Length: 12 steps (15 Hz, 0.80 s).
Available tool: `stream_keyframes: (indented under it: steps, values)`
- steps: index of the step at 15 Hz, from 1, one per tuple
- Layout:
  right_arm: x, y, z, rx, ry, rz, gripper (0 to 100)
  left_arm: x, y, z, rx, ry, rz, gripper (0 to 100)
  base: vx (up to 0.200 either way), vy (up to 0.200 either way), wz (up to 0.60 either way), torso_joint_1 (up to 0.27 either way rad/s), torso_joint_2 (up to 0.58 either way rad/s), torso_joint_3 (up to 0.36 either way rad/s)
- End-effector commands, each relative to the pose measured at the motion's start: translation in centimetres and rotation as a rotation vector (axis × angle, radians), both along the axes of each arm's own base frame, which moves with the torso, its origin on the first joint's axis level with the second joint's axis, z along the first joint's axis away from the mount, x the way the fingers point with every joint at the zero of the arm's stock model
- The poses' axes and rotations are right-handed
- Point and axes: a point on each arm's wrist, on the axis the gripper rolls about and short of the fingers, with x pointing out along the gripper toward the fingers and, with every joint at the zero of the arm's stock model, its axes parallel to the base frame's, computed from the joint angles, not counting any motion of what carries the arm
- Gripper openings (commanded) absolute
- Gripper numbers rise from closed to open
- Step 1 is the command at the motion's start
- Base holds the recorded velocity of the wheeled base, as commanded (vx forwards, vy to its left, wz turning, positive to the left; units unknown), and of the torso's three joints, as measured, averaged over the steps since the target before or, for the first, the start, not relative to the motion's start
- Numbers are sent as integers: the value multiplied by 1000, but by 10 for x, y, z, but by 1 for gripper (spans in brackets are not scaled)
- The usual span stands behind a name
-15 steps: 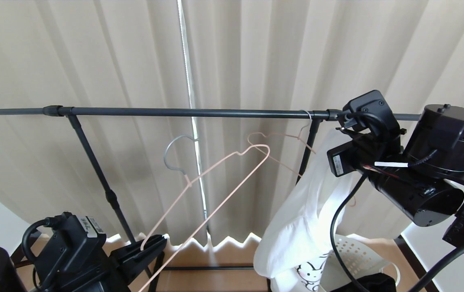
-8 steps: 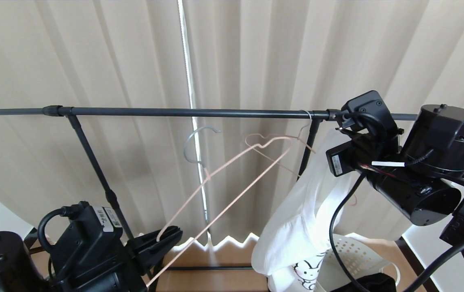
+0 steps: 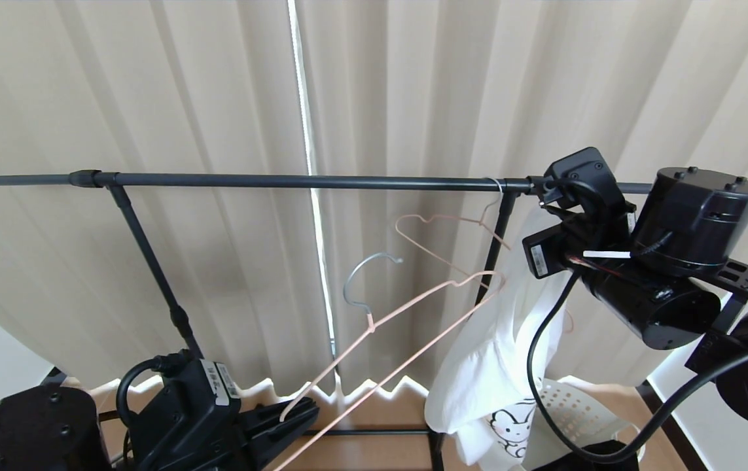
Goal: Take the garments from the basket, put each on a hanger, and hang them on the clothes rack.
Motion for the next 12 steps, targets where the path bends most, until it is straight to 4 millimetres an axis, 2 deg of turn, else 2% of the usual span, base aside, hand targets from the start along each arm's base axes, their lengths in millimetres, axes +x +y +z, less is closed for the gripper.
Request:
stream_keyframes:
  steps: [1, 6, 12]
  values:
    - [7, 0, -6, -8, 13, -12, 0, 0, -1, -2, 6, 7, -2, 0, 0, 0, 0, 0, 0, 0]
    - [20, -1, -13, -3, 0, -34, 0, -7, 0, 4, -15, -15, -26, 0, 0, 0, 0, 0, 0, 0]
    - [19, -3, -10, 3, -8, -39, 0, -10, -4, 2, -22, 11, -44, 0, 0, 0, 0, 0, 0, 0]
